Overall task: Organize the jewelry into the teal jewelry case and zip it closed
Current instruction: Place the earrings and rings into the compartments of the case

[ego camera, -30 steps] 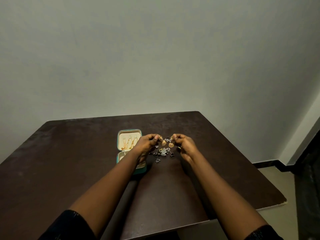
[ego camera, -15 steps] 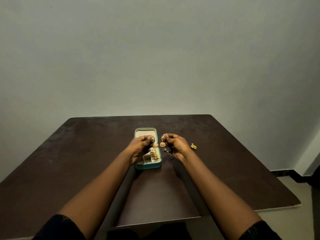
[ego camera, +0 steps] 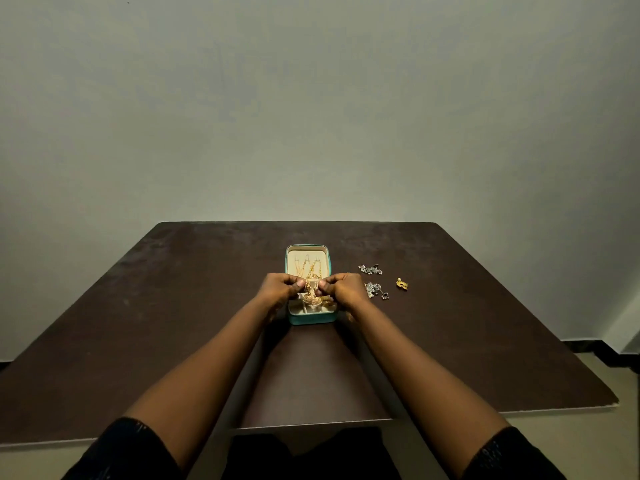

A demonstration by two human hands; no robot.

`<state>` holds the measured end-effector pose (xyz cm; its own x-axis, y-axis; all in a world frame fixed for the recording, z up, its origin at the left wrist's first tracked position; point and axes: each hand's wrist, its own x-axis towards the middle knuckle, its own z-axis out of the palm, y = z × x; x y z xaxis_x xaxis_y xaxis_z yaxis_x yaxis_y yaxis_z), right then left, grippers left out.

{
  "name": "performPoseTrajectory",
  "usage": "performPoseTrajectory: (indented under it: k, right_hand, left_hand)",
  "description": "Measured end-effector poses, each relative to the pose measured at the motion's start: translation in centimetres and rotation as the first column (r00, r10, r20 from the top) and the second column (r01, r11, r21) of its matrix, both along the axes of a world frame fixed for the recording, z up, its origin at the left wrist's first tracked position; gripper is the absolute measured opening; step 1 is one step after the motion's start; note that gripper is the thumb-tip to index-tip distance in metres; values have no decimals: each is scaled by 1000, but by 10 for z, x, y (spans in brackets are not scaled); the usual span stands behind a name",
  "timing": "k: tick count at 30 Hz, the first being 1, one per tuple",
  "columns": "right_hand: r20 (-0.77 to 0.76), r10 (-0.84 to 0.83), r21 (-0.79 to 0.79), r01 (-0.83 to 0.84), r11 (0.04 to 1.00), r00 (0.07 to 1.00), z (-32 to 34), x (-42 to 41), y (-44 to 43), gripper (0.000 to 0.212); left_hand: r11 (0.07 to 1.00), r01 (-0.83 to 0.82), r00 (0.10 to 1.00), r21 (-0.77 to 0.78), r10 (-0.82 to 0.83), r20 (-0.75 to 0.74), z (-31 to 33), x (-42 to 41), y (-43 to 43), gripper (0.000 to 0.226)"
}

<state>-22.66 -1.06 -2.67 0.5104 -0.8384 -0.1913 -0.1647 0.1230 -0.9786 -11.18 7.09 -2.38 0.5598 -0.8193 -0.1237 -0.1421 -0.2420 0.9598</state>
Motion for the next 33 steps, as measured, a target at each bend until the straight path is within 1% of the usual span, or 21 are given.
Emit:
performPoseTrajectory:
  k: [2, 5, 9, 12, 16, 18, 20, 21, 24, 25, 29, 33]
  right_hand:
    - [-82, 5, -54, -10, 998, 997, -2, 2, 0, 25]
    - [-193, 7, -126, -32, 992, 981, -8, 6, -2, 27]
    - [-221, -24, -140, -8, 990, 975, -17, 11, -7, 31]
    - [-250, -30, -165, -12, 986, 968, -16, 12, -7, 32]
    - [-279, -39, -201, -19, 979, 959, -14, 13, -5, 34]
    - [-305, -27, -216, -42, 975, 952, -17, 14, -7, 32]
    - [-329, -18, -235, -63, 970, 944, -17, 14, -7, 30]
    - [-340, -22, -251, -68, 965, 940, -15, 13, -5, 28]
    - [-385, -42, -331, -96, 939, 922, -7, 7, 3, 9]
    - [-407, -49, -355, -108, 929, 912, -6, 6, 6, 12]
    - [-486, -84, -430, -155, 889, 870, -3, 6, 11, 22]
    - [-537, -119, -514, -212, 831, 835, -2, 6, 15, 26]
  left_hand:
    - [1000, -3, 1000, 24, 2, 10, -3, -1, -1, 24]
    - [999, -4, 997, 34, 2, 74, -7, 1, -6, 22]
    - [998, -1, 986, 60, -10, 167, -11, 4, -9, 18]
    - [994, -28, 978, 101, 7, 207, -20, 9, -13, 17]
    - [961, -140, 947, 239, 60, 315, -33, 17, -20, 21]
    - [946, -179, 947, 269, 91, 309, -37, 22, -26, 26]
    - [920, -203, 930, 335, 74, 359, -29, 18, -22, 25]
    - [907, -216, 915, 362, 60, 399, -25, 15, -20, 29]
    - [880, -272, 889, 389, 75, 452, -16, 6, -13, 42]
    - [872, -290, 873, 394, 72, 482, -14, 4, -12, 43]
    - [889, -264, 824, 374, 6, 566, -4, 1, -6, 31]
    - [909, -175, 783, 378, -104, 613, 2, 2, -5, 29]
